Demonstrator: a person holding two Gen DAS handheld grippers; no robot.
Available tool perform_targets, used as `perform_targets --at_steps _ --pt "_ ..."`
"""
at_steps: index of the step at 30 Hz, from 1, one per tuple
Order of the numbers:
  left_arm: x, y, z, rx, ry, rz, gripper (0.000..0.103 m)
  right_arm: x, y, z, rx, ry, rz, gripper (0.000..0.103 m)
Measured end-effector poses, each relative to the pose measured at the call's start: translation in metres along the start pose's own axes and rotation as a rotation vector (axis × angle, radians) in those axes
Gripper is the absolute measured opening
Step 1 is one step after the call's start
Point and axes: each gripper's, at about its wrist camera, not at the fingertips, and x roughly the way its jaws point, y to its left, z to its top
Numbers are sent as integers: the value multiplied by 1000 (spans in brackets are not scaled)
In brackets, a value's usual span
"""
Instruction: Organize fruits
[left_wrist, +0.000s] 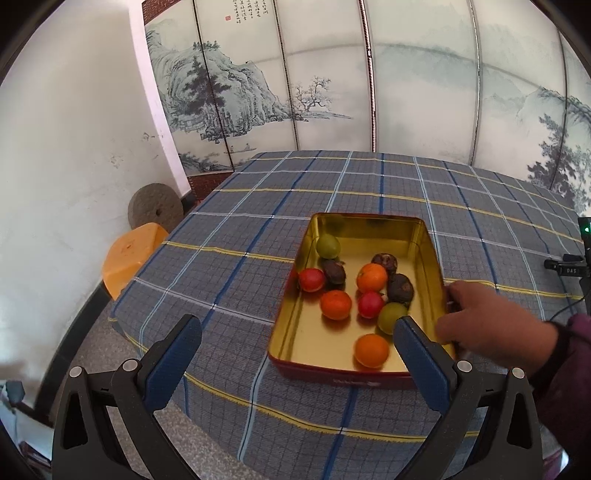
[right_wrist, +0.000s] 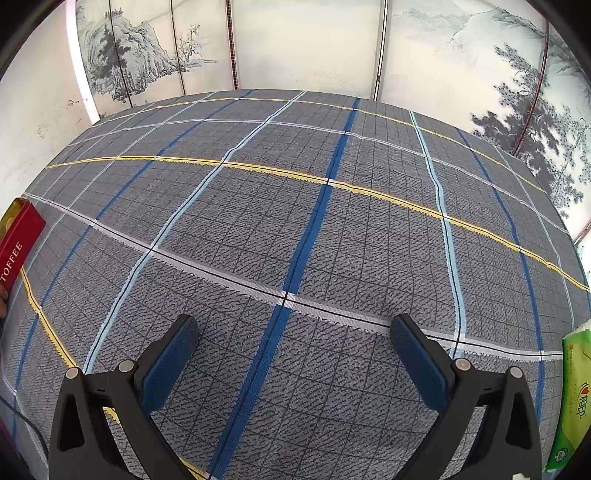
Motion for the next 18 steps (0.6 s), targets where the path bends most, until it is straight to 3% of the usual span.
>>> perform_targets --at_steps 18 --pt "1 -31 -4 29 38 -29 103 -1 1 0 0 0 0 103"
